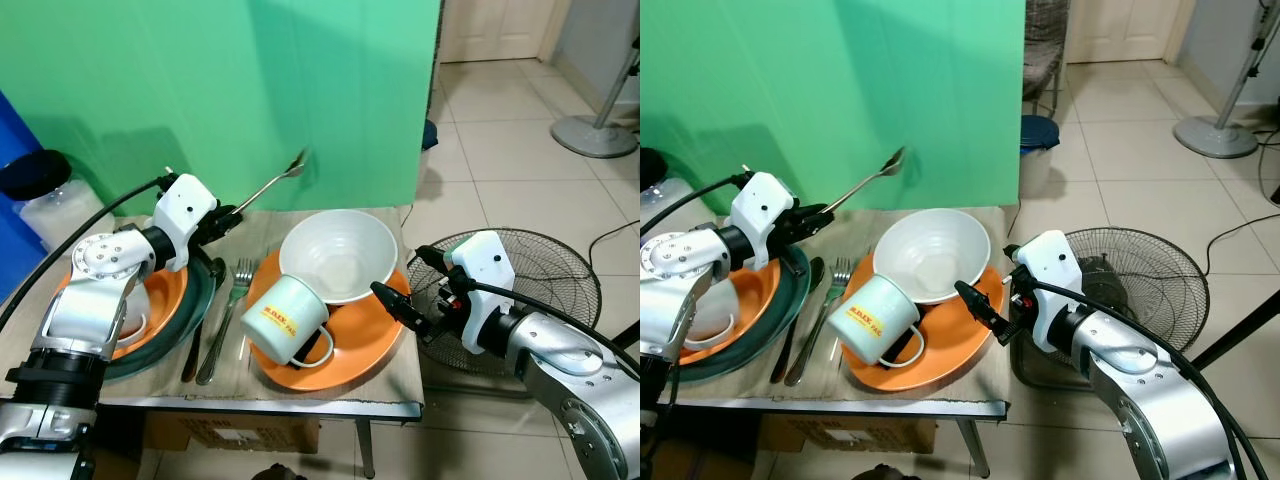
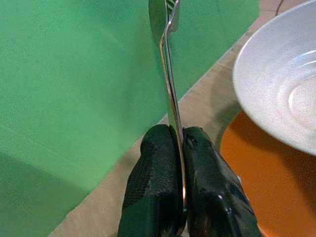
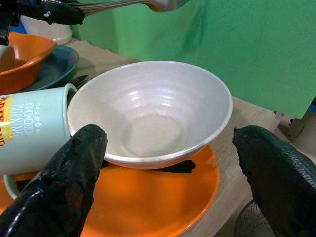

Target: Setting the table

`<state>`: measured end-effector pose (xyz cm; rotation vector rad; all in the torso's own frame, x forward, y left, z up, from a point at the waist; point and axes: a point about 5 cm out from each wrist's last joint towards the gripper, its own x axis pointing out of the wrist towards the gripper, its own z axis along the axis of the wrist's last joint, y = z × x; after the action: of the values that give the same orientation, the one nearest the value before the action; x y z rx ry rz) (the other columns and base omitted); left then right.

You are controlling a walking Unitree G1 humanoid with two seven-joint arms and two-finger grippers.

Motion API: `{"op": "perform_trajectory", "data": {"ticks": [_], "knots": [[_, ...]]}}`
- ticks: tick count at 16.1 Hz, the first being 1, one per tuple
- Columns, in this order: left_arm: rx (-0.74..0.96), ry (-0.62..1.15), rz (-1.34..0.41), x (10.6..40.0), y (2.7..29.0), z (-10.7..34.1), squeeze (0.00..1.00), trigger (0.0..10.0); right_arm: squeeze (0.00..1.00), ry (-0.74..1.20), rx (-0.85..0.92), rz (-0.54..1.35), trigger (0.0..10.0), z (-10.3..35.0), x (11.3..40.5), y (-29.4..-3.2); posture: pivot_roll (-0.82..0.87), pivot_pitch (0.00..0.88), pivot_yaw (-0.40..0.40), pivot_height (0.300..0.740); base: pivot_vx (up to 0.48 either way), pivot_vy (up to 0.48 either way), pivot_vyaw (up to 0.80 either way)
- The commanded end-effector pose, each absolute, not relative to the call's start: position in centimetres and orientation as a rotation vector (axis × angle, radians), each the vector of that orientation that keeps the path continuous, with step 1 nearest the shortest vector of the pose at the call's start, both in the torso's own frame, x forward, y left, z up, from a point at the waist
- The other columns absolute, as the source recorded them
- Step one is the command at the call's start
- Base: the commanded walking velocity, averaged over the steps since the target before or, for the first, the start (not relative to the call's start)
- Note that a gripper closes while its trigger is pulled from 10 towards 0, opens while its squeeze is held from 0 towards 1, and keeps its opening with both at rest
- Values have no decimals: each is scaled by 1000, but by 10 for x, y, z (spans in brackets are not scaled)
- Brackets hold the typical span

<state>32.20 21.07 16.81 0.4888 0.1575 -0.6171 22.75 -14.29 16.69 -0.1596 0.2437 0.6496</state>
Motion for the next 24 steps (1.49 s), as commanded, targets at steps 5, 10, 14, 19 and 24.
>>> {"op": "perform_trajectory", "data": {"ticks": [5,10,14,19,24], "knots": [[536,98,-773,316,202,183,0,0,0,216,-159,679,10000,172,227,-139,0,0,130,740,0,0,0],[642,276,-979,320,208,167,0,0,0,220,-165,694,10000,173,228,-140,-3,0,128,740,0,0,0],[676,321,-1081,332,205,165,0,0,0,222,-171,705,10000,173,229,-140,-12,0,129,740,0,0,0],[697,280,-1158,354,184,176,0,0,0,220,-178,702,10000,175,229,-142,-25,0,141,740,0,0,0],[748,334,-1107,366,178,167,0,10000,0,221,-179,697,10000,175,226,-142,-45,0,160,740,0,0,0]]}}
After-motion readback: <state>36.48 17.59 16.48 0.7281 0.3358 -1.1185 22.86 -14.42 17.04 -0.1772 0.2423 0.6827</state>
